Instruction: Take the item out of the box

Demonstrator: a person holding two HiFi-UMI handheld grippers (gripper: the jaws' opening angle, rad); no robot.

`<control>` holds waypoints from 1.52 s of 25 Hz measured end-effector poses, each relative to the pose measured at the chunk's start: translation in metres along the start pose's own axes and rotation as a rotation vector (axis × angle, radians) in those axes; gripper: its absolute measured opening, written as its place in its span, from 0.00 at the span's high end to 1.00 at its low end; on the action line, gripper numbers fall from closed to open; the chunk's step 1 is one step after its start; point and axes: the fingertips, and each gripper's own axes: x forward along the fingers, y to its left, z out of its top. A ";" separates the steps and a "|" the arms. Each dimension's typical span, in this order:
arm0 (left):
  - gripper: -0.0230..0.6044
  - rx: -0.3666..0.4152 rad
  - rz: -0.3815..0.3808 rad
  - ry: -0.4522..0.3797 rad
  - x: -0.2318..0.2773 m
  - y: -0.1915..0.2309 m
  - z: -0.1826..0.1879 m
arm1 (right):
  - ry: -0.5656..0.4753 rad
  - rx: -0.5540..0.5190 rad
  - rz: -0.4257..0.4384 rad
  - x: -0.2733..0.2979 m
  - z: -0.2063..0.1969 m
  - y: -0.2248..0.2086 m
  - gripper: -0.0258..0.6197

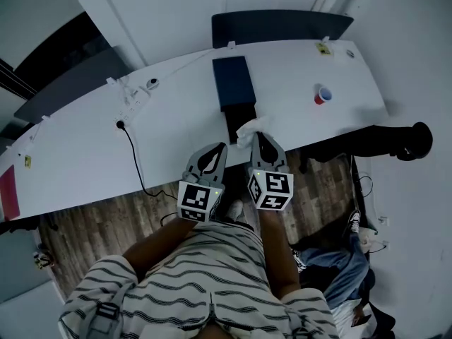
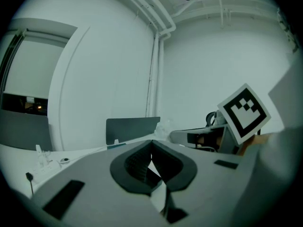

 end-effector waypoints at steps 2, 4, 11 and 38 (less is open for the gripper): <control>0.92 0.004 -0.003 -0.006 0.000 -0.001 0.003 | -0.019 -0.003 0.005 -0.004 0.003 0.002 0.93; 0.92 0.008 -0.005 -0.017 -0.001 -0.002 0.005 | -0.035 -0.006 0.011 -0.008 0.006 0.004 0.93; 0.92 0.026 -0.015 -0.047 -0.001 -0.004 0.014 | -0.083 -0.021 0.031 -0.020 0.013 0.012 0.93; 0.92 0.028 0.009 -0.084 0.000 0.003 0.024 | -0.135 -0.001 0.036 -0.030 0.020 0.013 0.93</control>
